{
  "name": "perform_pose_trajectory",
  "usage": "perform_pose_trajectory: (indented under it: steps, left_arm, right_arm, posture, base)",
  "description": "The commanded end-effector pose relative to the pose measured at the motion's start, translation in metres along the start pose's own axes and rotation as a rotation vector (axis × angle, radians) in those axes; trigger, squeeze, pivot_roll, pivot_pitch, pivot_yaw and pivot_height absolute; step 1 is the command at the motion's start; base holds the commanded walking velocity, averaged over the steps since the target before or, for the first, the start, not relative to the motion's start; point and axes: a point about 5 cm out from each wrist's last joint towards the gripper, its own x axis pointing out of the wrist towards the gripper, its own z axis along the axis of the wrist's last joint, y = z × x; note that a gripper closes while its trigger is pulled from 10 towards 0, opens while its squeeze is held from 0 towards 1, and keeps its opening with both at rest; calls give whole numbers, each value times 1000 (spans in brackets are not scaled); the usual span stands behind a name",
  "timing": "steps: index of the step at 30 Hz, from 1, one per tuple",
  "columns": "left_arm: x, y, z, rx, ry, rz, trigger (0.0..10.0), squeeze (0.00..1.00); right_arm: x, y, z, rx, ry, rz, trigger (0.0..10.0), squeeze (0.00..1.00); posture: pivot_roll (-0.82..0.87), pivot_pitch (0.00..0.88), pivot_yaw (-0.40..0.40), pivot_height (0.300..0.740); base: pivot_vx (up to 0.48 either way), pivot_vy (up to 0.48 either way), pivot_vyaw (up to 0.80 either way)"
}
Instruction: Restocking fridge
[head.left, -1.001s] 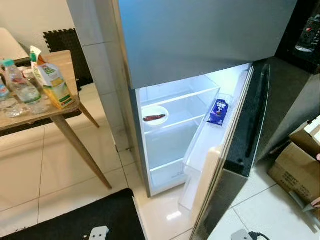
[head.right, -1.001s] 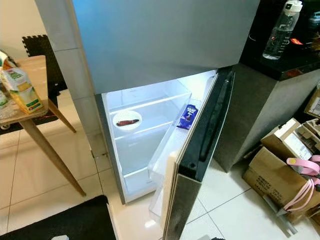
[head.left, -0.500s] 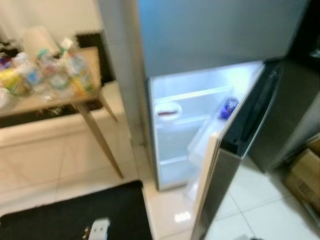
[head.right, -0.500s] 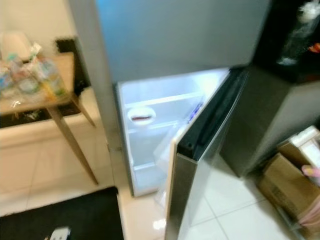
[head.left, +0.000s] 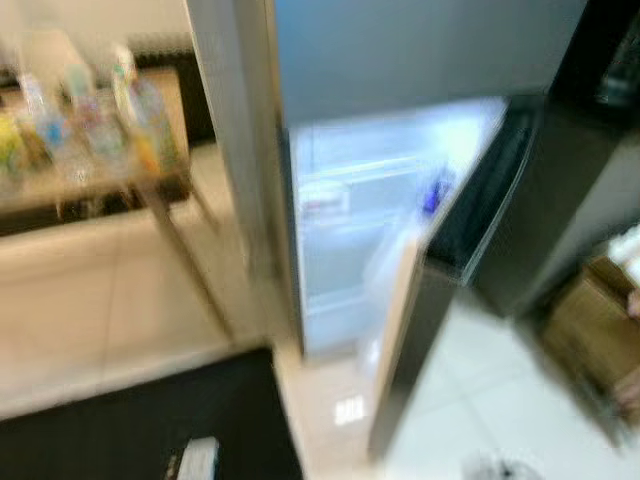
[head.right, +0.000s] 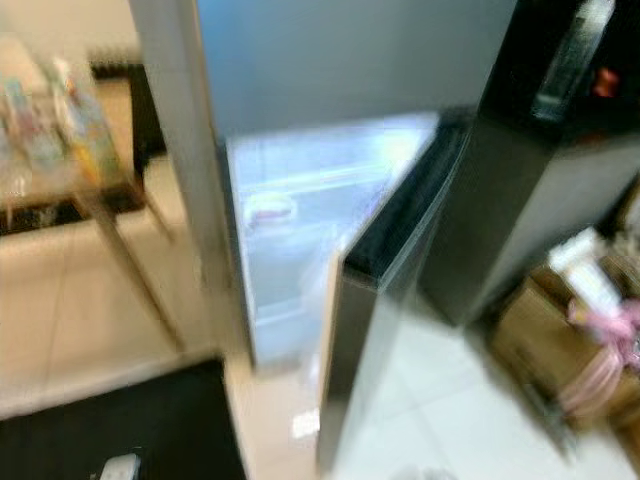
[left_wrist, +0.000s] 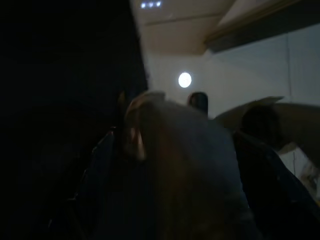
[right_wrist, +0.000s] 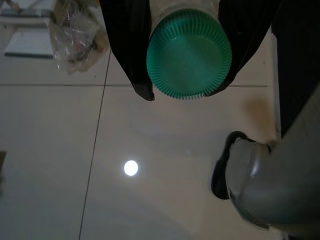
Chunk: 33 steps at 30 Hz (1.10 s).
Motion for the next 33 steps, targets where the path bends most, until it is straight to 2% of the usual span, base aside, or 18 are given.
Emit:
perform_pose_trajectory:
  steps: [1,4,11,17,18,20,21,23,25,27,28,29,30,31,33]
  left_arm:
    - [-1,0,-4,-22,14,-4,10000,0]
    - [-1,0,-5,-18,21,-13,10000,0]
    - [0,-2,-4,-1,20,-15,10000,0]
    - [6,-9,14,-32,-63,-49,10000,0]
    - [8,-11,24,-26,-101,-71,10000,0]
    - [8,-11,24,-26,-101,-71,10000,0]
    - [10,-15,35,0,-135,-91,10000,0]
    - [11,-17,42,13,-160,-104,10000,0]
    - [13,-22,63,33,-236,-136,10000,0]
    - [13,-23,69,32,-262,-149,10000,0]
    - [13,-26,88,11,-336,-176,10000,0]
    - [13,-26,88,11,-336,-176,10000,0]
    - [13,-29,106,-9,-403,-209,10000,0]
    - [12,-31,116,-17,-444,-234,8392,0]
    - [12,-31,116,-17,-444,-234,8392,0]
  right_arm:
    - [0,0,-2,-10,6,1,10000,0]
    - [0,0,-2,-11,5,1,10000,0]
    - [0,0,-1,-11,5,2,10000,0]
    - [0,1,-1,-13,4,5,10000,0]
    - [0,1,0,-16,4,6,10000,0]
    - [0,1,0,-16,4,6,10000,0]
    - [0,1,0,-17,4,7,10000,0]
    - [0,1,0,-18,4,7,10000,0]
    - [0,1,1,-19,2,6,10000,0]
    - [0,0,1,-19,1,6,10000,0]
    - [0,0,1,-19,0,4,10000,0]
    - [0,0,1,-19,0,4,10000,0]
    - [0,0,2,-19,0,4,10000,0]
    - [0,0,2,-20,0,4,10000,0]
    - [0,0,2,-20,0,4,10000,0]
  posture:
    - [-83,58,-34,740]
    - [-83,58,-34,740]
    - [-82,57,-35,740]
    - [-80,58,-37,740]
    - [-80,58,-37,740]
    - [-80,58,-37,740]
    - [-76,57,-35,740]
    - [-76,57,-35,740]
    - [-77,52,-34,740]
    - [-77,52,-34,740]
    - [-78,48,-33,740]
    - [-78,48,-33,740]
    - [-78,48,-33,740]
    - [-78,45,-33,740]
    - [-78,45,-33,740]
  base:
    - [0,0,0]
    - [0,0,0]
    - [0,-458,0]
    - [0,-169,0]
    - [0,0,0]
    - [0,0,0]
    - [0,0,0]
    - [0,0,0]
    - [0,0,0]
    - [0,0,0]
    - [0,0,0]
    - [0,0,0]
    - [0,0,0]
    - [0,0,0]
    - [0,0,0]
